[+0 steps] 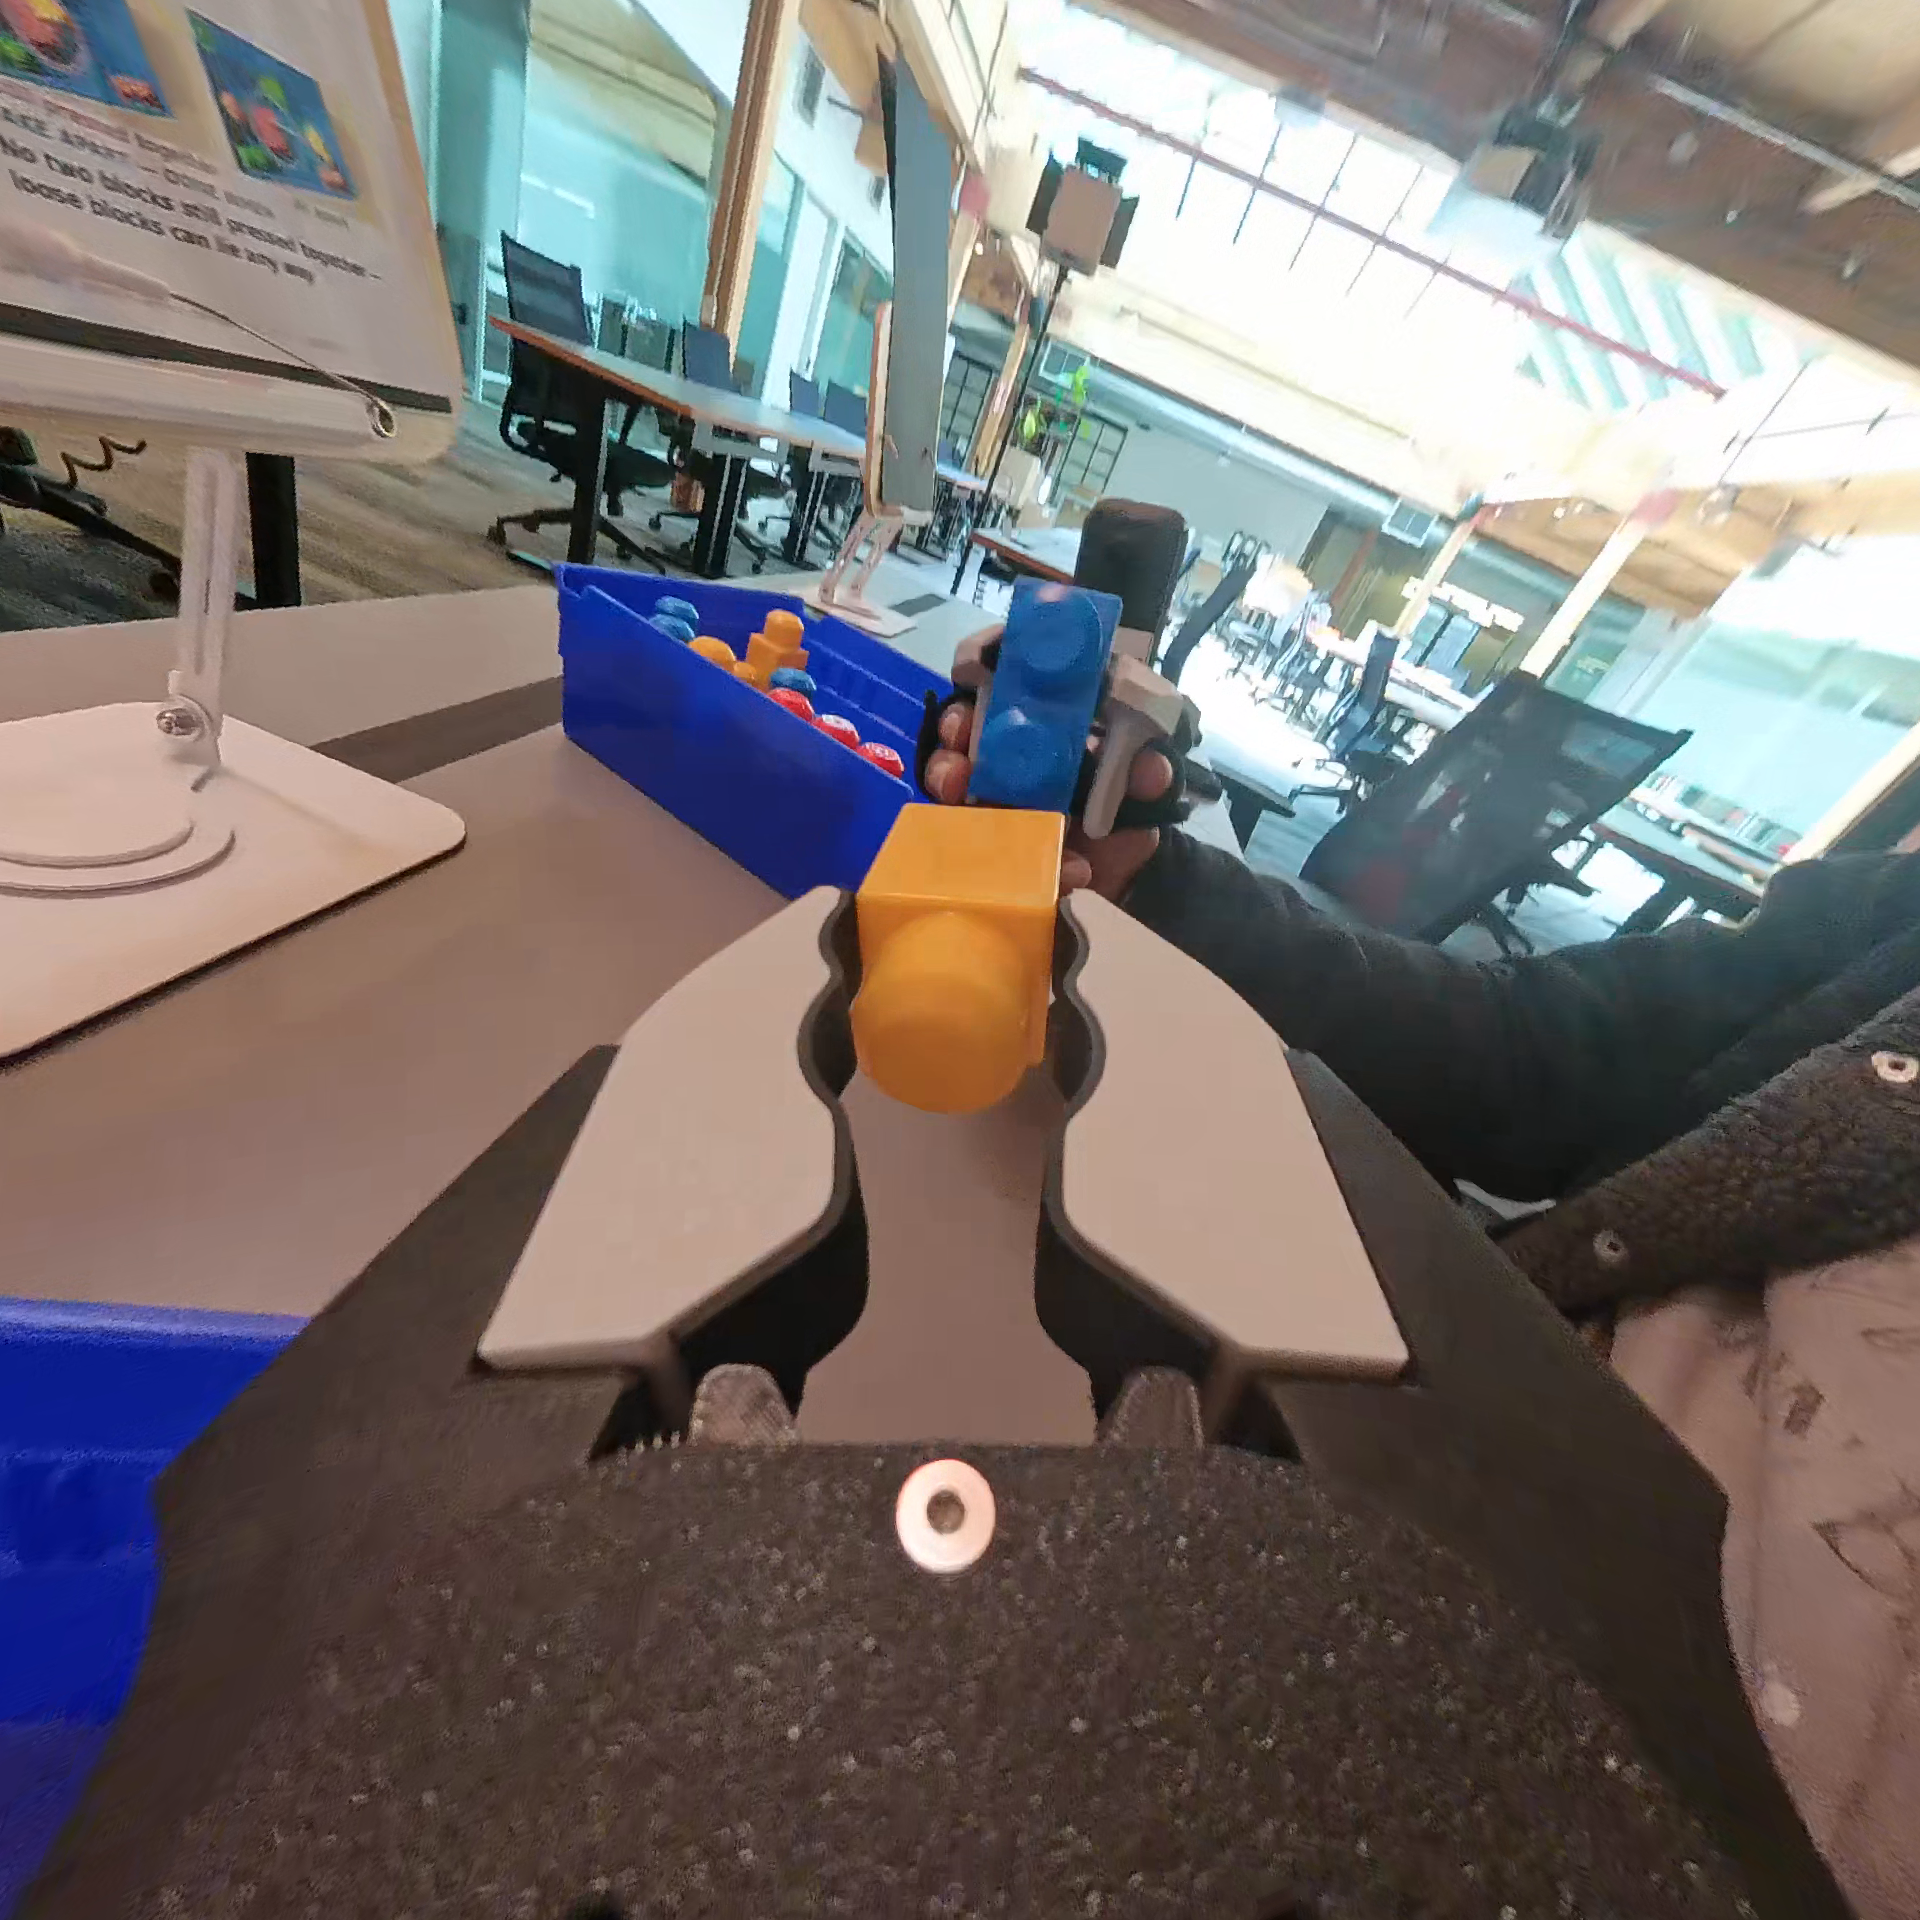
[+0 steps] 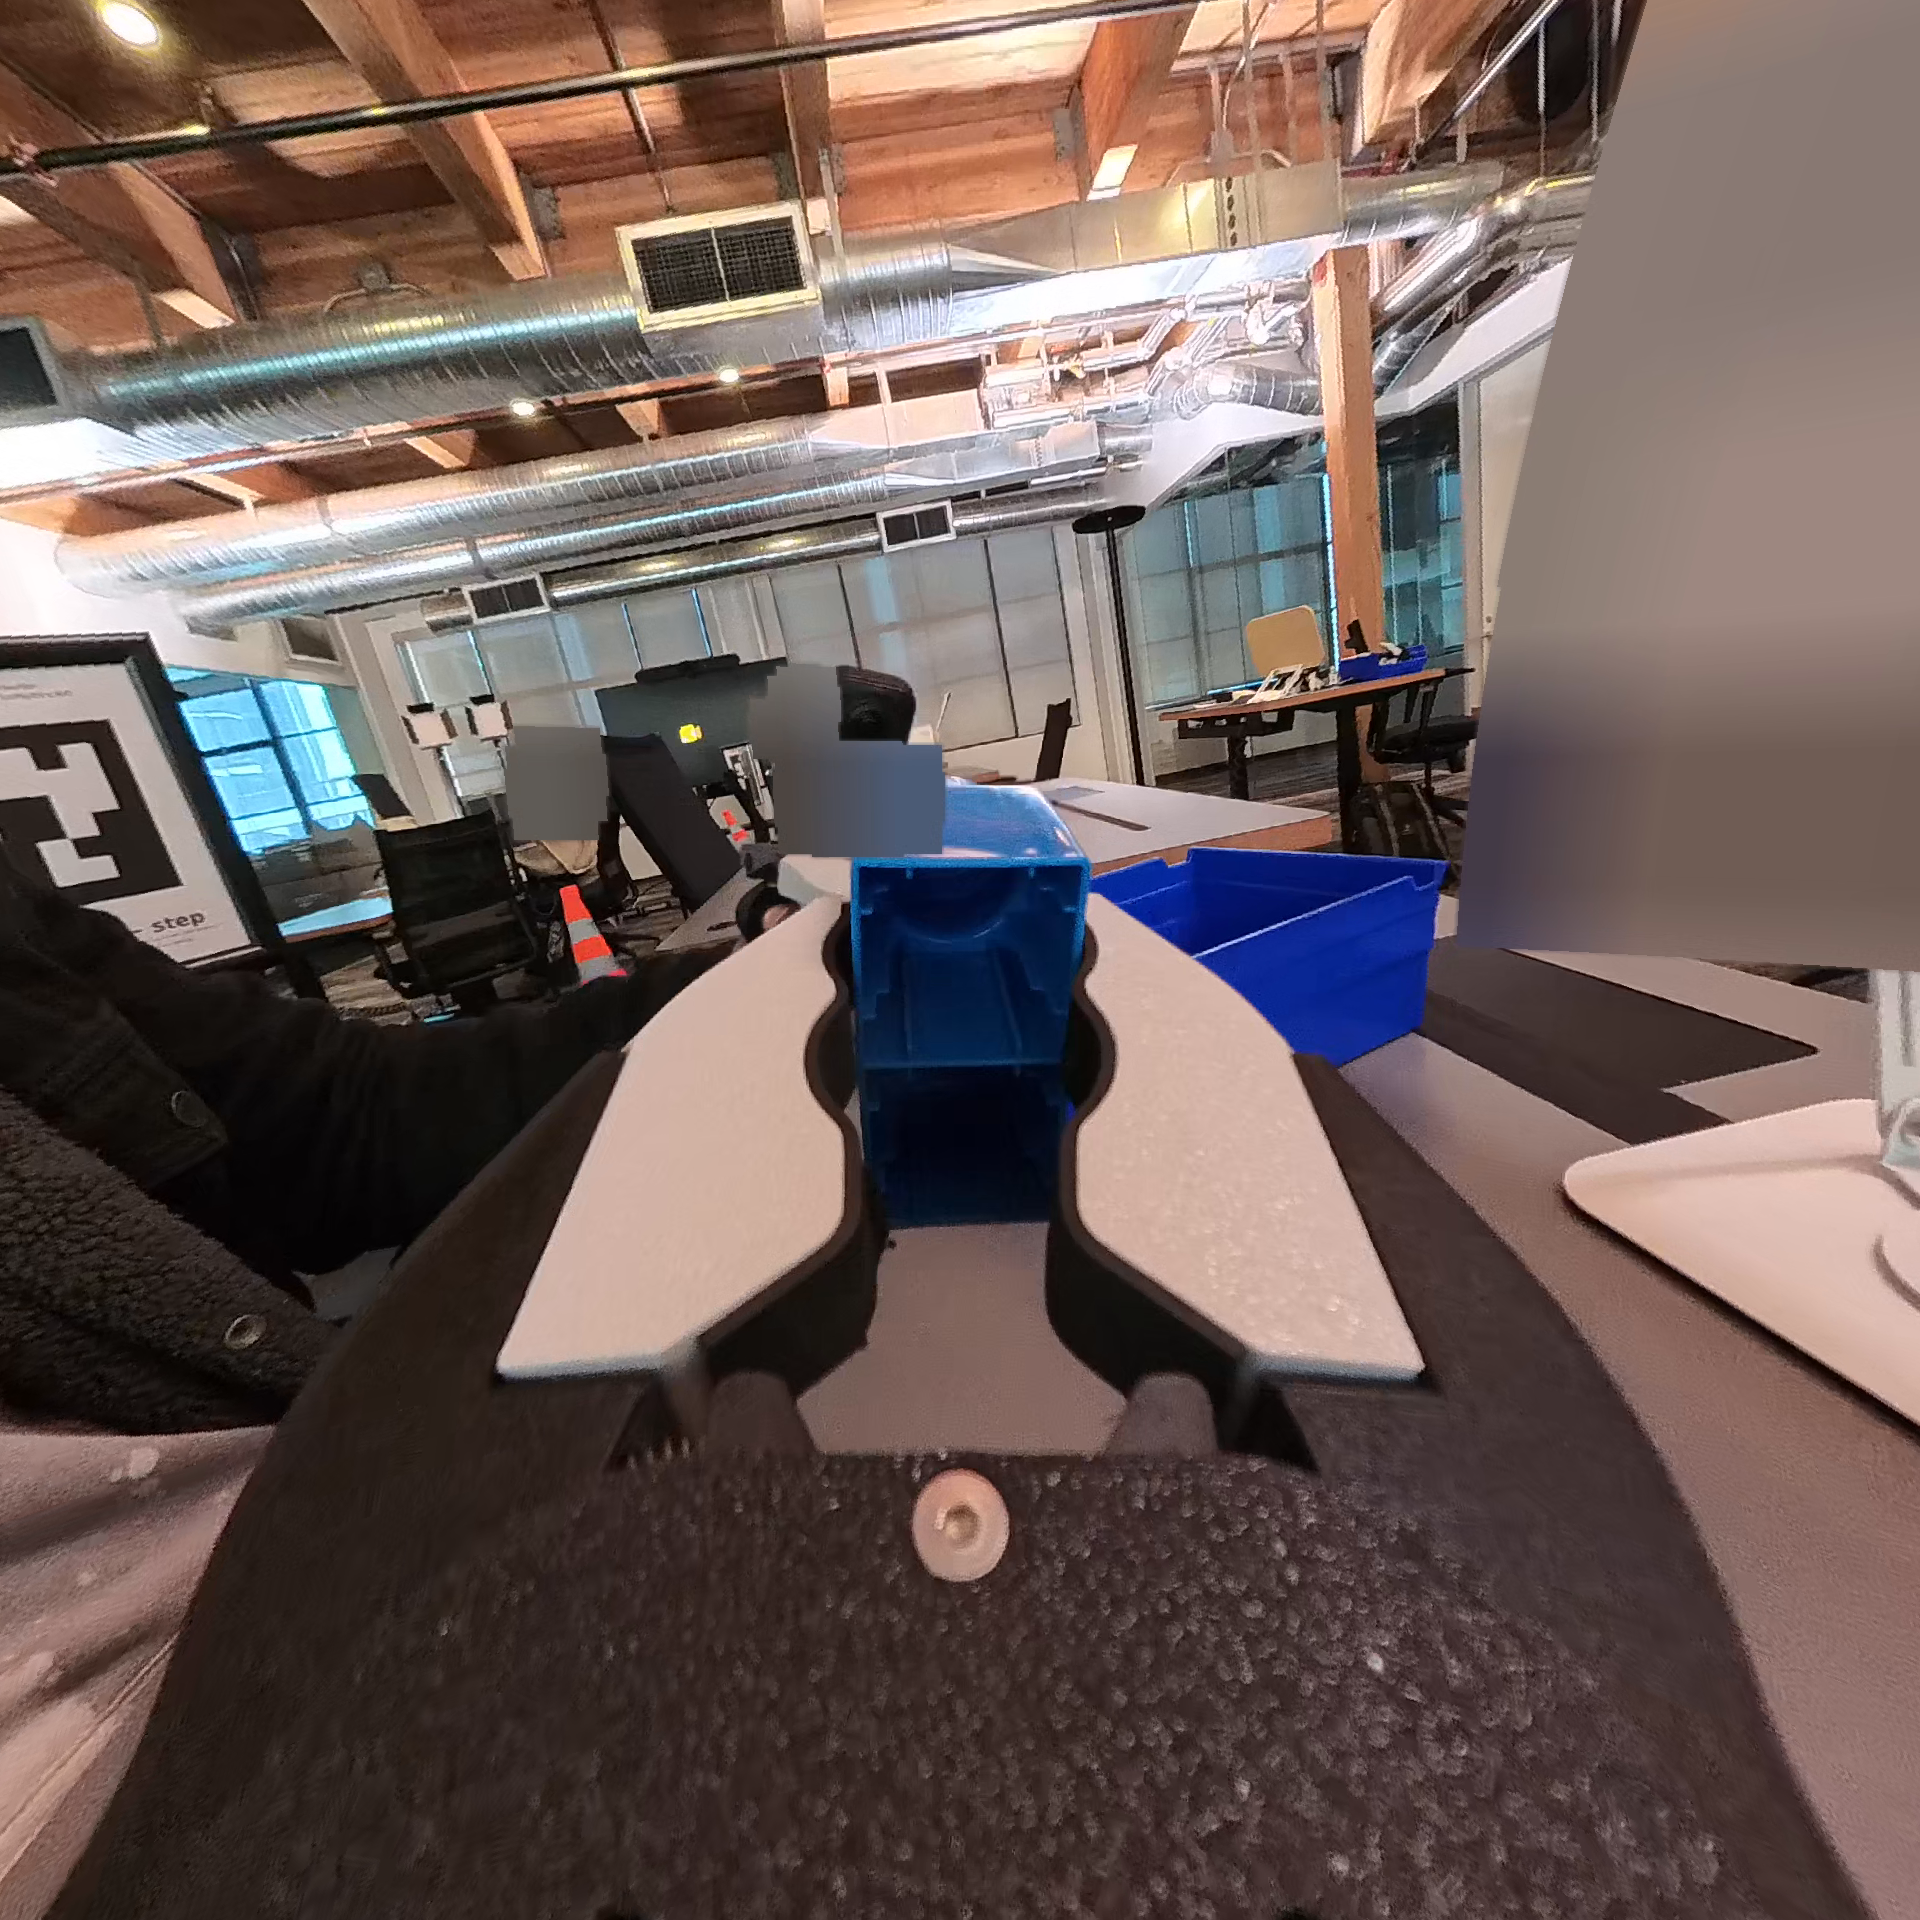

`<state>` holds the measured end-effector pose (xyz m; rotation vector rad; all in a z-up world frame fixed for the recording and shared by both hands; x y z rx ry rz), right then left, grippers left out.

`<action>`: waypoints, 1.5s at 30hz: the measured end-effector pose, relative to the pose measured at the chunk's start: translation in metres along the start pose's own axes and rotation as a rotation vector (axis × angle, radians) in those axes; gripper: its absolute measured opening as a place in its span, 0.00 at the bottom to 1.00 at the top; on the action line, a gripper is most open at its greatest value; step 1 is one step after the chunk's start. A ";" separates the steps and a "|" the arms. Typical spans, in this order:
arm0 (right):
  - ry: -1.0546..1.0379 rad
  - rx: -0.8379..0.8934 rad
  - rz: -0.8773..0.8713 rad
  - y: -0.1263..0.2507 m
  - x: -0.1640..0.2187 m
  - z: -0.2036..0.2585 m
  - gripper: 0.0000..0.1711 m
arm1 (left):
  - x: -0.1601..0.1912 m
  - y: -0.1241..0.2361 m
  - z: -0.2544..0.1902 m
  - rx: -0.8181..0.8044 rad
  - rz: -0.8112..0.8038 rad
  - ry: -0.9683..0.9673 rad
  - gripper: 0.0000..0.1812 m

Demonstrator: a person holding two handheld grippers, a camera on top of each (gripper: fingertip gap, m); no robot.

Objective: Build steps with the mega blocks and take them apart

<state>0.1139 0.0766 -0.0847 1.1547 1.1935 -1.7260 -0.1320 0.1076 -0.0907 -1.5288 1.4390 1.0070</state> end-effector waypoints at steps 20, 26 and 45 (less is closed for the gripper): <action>-0.045 -0.084 0.200 -0.037 0.041 0.014 0.21 | 0.012 -0.033 -0.015 0.048 0.003 -0.053 0.20; -0.066 -0.099 0.237 -0.039 0.045 0.015 0.21 | 0.012 -0.035 -0.018 0.039 0.013 -0.077 0.20; -0.051 -0.117 0.282 -0.046 0.051 0.022 0.21 | 0.010 -0.032 -0.027 0.008 0.079 -0.228 0.20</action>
Point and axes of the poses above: each gripper's, where its closed fingertips meet, y back along the fingers, x out of its underside, z = x × y across the jaws, the point moved 7 cm from there along y, back along the fingers, and after that the axes turned 1 degree about y, right-handed, at the moved point
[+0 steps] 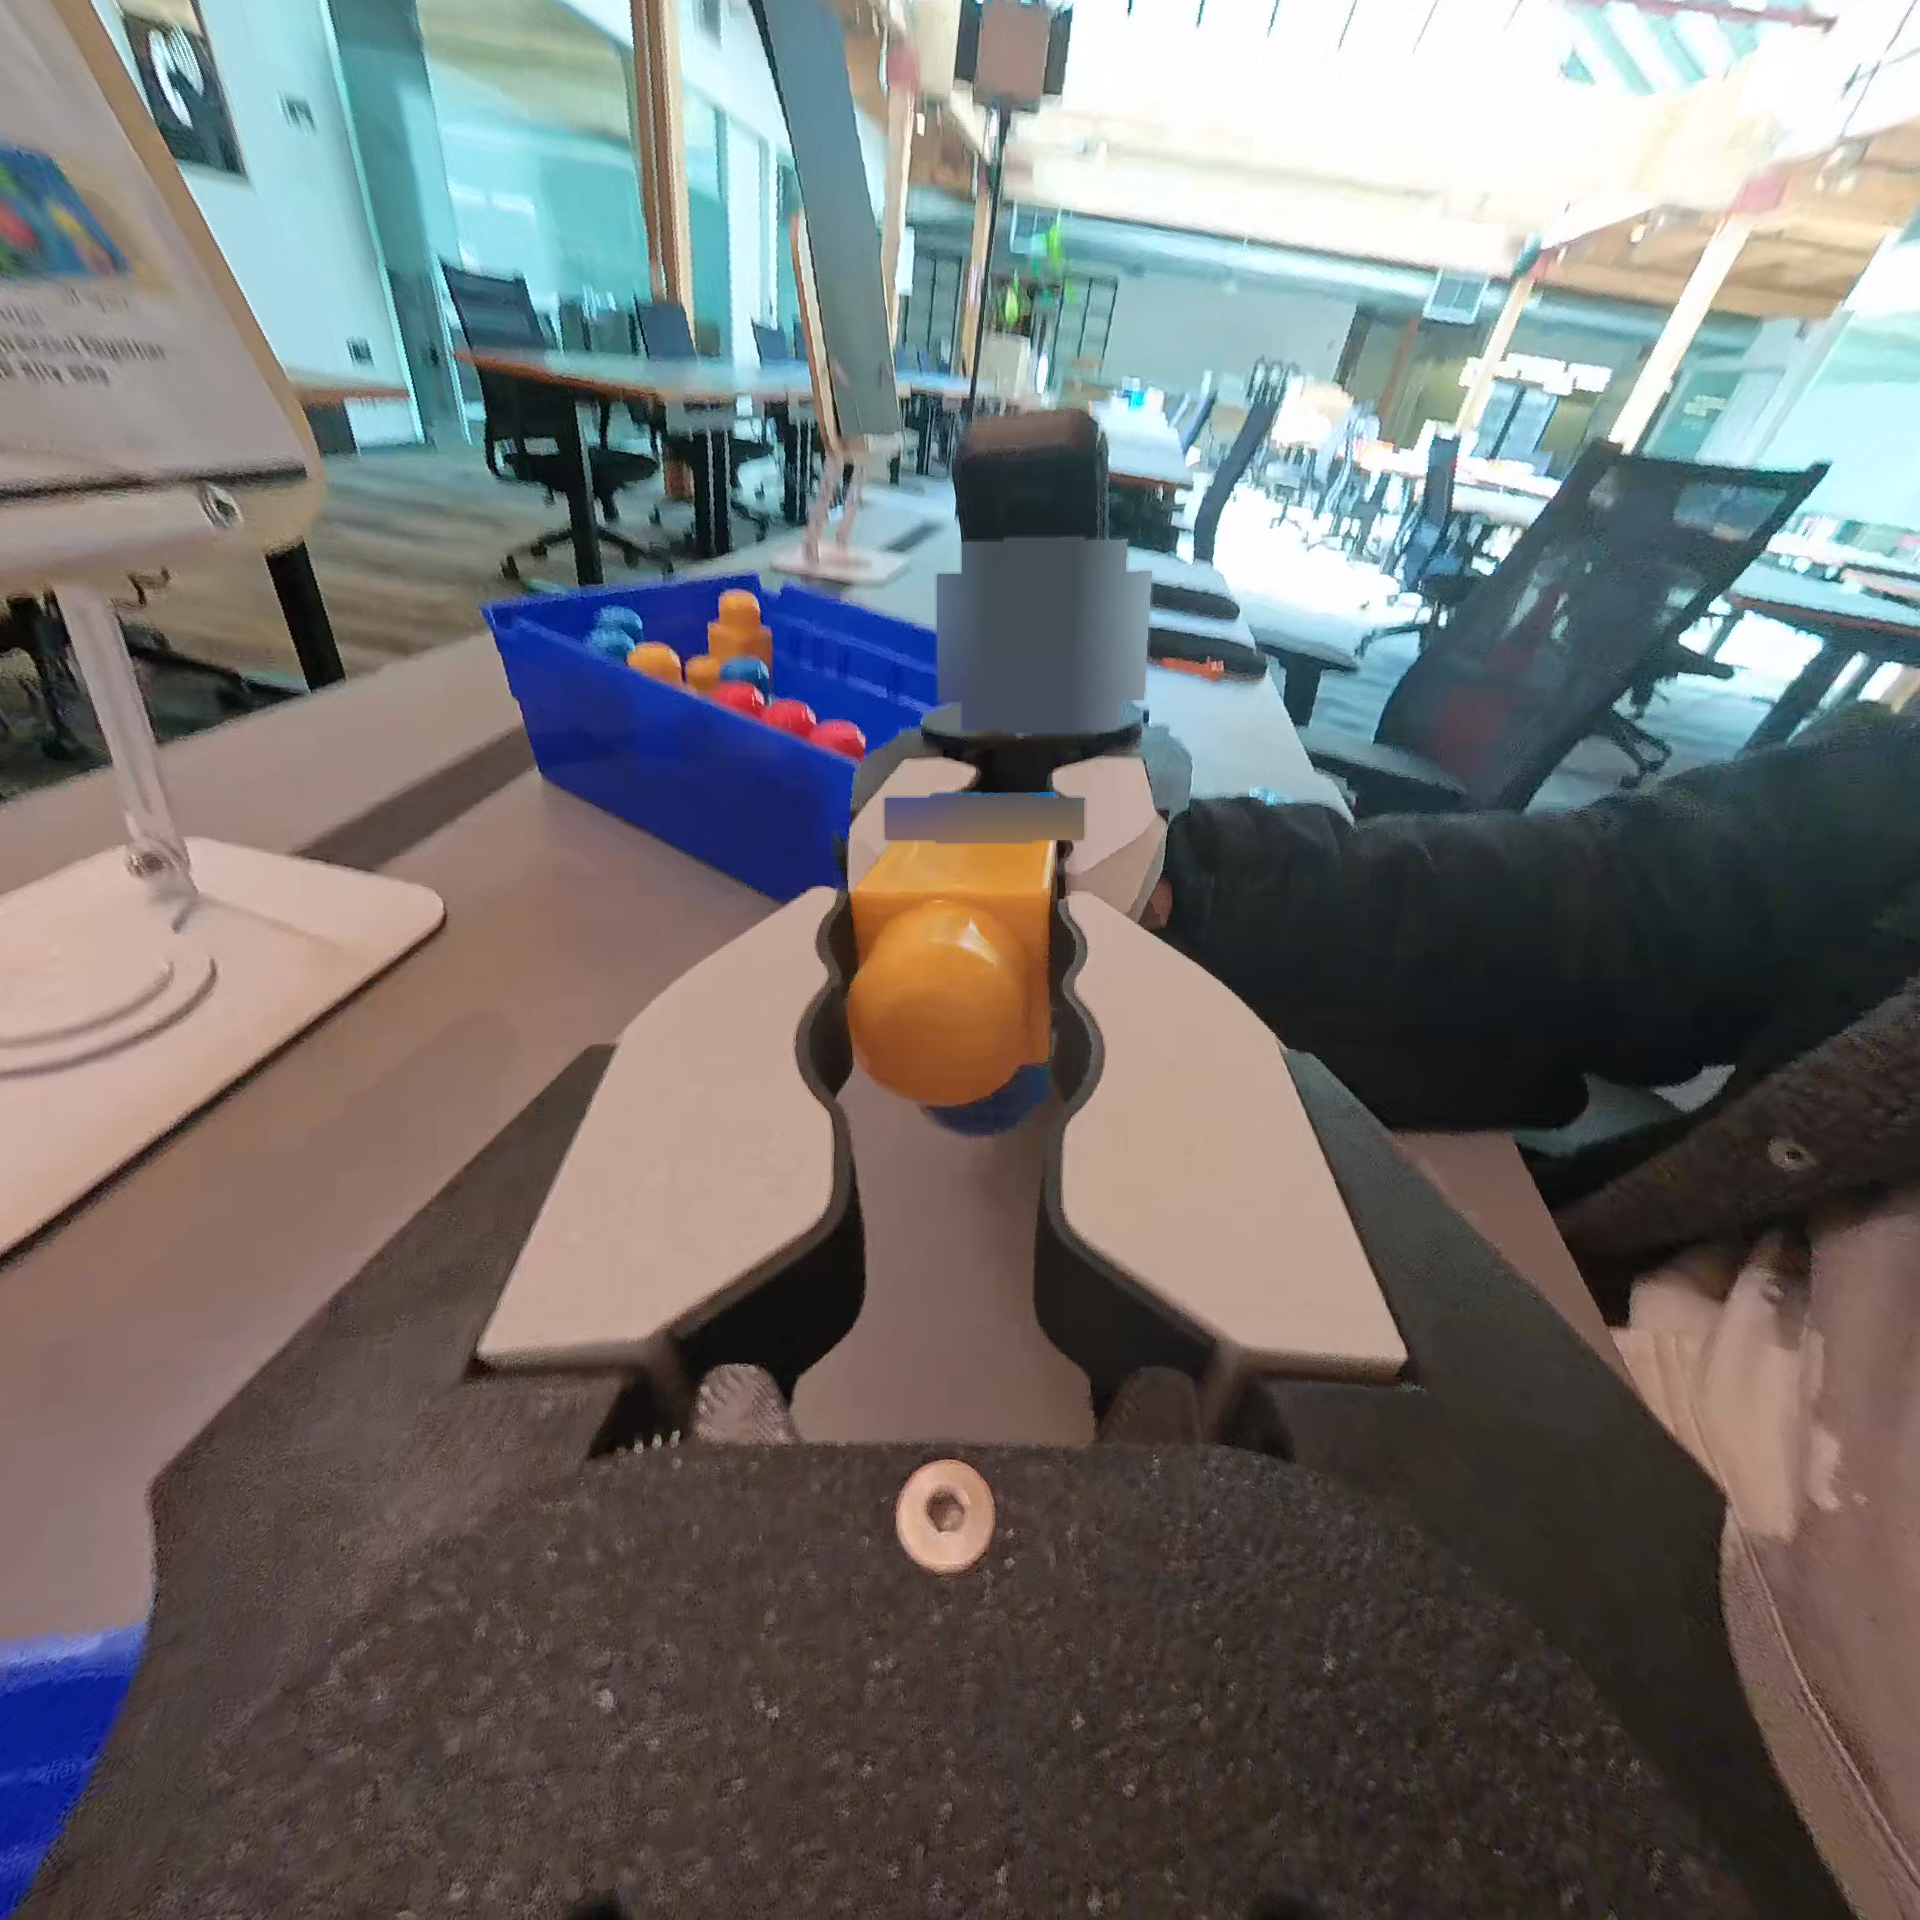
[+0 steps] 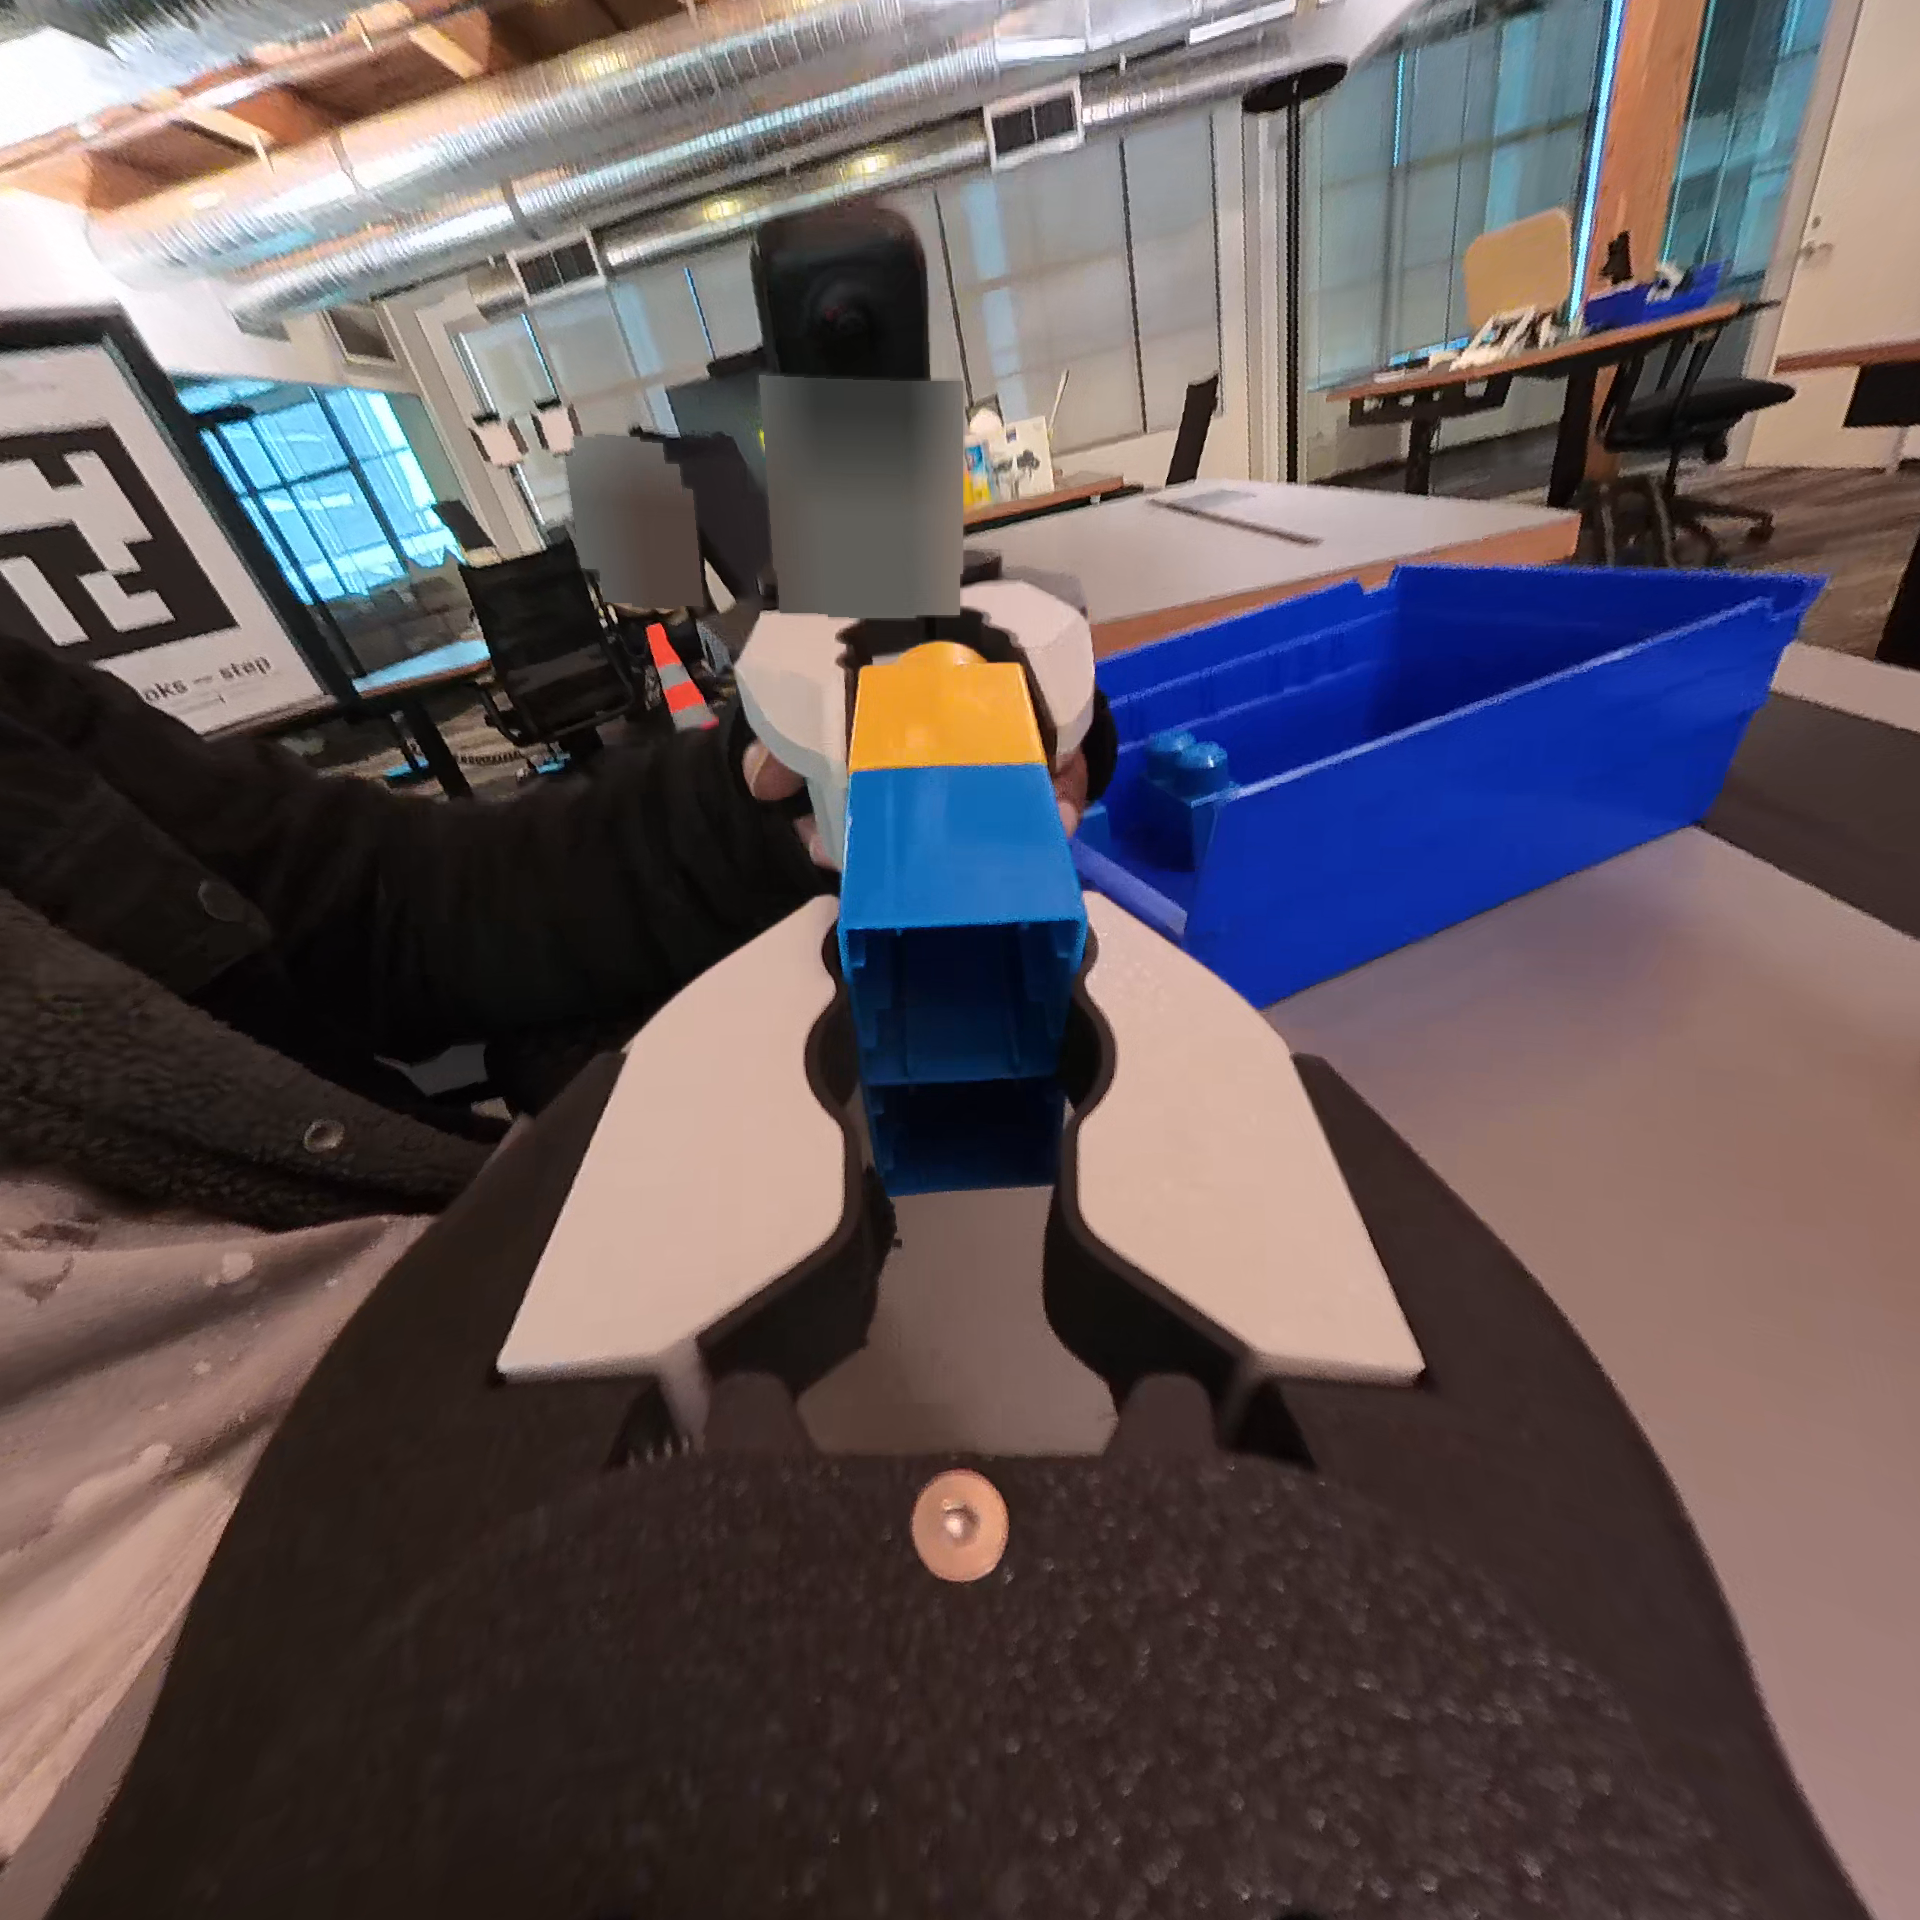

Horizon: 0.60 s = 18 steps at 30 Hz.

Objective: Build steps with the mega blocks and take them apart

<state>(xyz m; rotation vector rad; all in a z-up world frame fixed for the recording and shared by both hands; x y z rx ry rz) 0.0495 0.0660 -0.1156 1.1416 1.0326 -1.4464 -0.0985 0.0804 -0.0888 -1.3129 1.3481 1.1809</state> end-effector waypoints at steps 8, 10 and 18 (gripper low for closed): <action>-0.063 -0.018 -0.301 0.017 -0.027 0.003 0.21 | 0.007 -0.012 -0.001 -0.002 -0.112 0.071 0.27; -0.076 -0.019 -0.360 0.019 -0.032 0.004 0.21 | 0.011 -0.023 -0.006 0.013 -0.107 0.085 0.26; -0.071 -0.020 -0.382 0.013 -0.030 0.006 0.21 | 0.015 -0.046 -0.016 0.000 -0.152 0.111 0.20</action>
Point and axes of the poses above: each gripper's, where its closed fingertips meet, y back along the fingers, x out of its underside, z = x × y across the jaws, the point moved 7 cm from there along y, back along the fingers, and after that the axes turned 1 degree about y, right-handed, at the moved point
